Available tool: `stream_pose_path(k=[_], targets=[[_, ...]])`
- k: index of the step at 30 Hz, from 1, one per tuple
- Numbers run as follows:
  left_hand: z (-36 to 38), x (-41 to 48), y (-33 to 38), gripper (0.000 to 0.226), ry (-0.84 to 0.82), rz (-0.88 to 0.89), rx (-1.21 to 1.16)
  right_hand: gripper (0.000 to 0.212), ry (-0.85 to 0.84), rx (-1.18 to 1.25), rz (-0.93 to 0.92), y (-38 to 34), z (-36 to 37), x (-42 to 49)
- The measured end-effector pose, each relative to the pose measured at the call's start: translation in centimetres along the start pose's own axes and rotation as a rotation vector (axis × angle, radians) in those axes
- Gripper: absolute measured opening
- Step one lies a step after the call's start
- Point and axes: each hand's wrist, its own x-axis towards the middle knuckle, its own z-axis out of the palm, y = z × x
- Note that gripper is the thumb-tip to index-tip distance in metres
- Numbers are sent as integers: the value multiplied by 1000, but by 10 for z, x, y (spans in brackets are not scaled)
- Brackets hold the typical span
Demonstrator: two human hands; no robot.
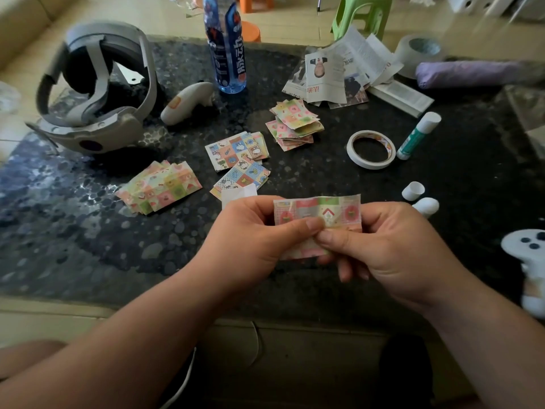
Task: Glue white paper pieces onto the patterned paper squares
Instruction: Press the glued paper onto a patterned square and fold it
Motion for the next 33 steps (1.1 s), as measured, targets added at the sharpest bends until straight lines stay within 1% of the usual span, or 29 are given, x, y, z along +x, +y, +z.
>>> stream_pose_path(k=[1, 3, 5, 8, 10, 13, 18, 20, 24, 28, 31, 33], targets=[[0, 0, 0, 28, 4, 0, 3, 8, -21, -7, -1, -2, 0, 0], [-2, 1, 0, 28, 7, -4, 23, 22, -48, -17, -2, -3, -2, -1], [-4, 1, 0, 26, -4, -4, 50, 28, -48, -15, 7, -3, -3, 0], [-5, 1, 0, 25, -15, 8, 42, 29, -48, -26, -14, -3, -3, 1], [-4, 1, -1, 27, 5, 25, 25, 28, -48, -20, -21, -3, -1, 0], [-2, 1, -2, 25, 48, 53, 18, 25, -58, -5, -43, -3, 2, -1], [1, 2, -1, 35, 85, 39, -65, 25, -28, 7, -74, -2, 4, -2], [2, 2, 1, 35, 91, 38, -96, 26, -30, -6, -67, -2, 4, -3], [0, 1, 2, 33, 83, 31, -30, 28, -29, -14, -80, 2, 4, -3], [-1, 1, 1, 26, 70, 3, 45, 30, 27, 54, -81, 4, 4, -2], [-2, 2, 2, 28, 65, -7, 20, 29, 70, 23, -76, 3, 8, -2], [-2, 2, 4, 28, 60, -21, -7, 31, 97, 47, -65, 2, 9, -1]])
